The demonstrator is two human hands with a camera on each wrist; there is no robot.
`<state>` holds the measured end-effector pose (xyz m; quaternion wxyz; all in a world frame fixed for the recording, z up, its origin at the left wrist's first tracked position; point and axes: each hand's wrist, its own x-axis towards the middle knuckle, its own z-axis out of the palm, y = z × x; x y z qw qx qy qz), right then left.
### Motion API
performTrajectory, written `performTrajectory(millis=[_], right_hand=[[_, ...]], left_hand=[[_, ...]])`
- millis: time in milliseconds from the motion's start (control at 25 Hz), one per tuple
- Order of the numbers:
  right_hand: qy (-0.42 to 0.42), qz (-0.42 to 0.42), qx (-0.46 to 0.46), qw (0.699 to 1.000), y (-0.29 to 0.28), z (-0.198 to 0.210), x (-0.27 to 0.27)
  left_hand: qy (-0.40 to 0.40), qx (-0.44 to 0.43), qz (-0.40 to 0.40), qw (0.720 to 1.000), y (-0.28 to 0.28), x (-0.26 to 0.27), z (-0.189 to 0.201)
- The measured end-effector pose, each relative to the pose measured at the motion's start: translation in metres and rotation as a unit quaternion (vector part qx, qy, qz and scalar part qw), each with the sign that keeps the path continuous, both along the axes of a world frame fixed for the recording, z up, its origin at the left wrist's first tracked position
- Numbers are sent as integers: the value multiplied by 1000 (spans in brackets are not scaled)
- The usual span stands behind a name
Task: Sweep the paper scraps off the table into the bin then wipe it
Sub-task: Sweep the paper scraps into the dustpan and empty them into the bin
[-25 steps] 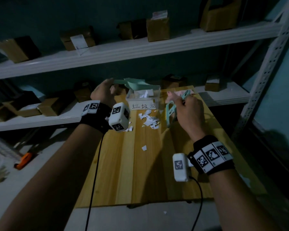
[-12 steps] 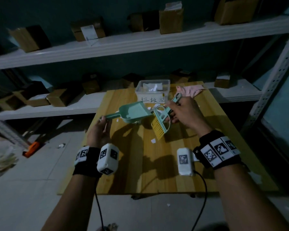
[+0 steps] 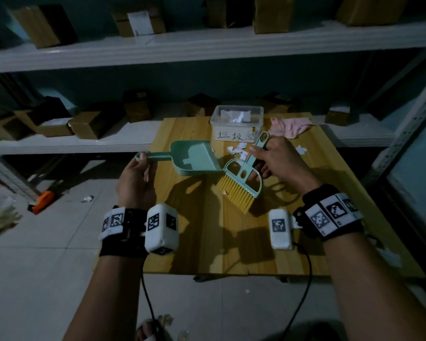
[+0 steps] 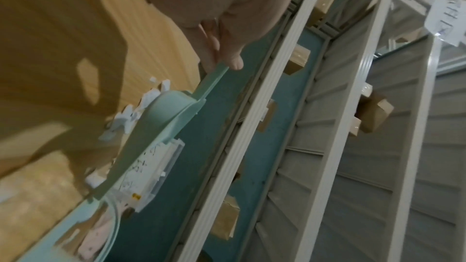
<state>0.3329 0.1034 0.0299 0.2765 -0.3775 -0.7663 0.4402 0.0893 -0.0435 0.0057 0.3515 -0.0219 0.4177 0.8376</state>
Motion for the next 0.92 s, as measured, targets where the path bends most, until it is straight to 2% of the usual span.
performTrajectory(millis=[160,280,440,640,760,840,920], right_hand=[[-60,-1,-2,998,-2,-5,-5],[-80,-46,21,996,1,-7,-4],[-104,-145,95,979,4,-6,-2],[-68,-202,109,971,16,-5,6],[-38,-287,146,946,23,4,15],[-105,-313,191,924,23,9,20],[-178,-290,232,911,22,9,23]], left_hand=[[70,-13,27,997,-3,-4,0],[63,-54,-11,997,-9,-12,-3],[40,-89,-70,993,-10,-18,-5],[31,-99,-87,991,-8,-10,1],[33,-93,-79,992,-4,-2,3],[29,-88,-70,993,-3,3,5],[26,-88,-72,993,-2,7,7]])
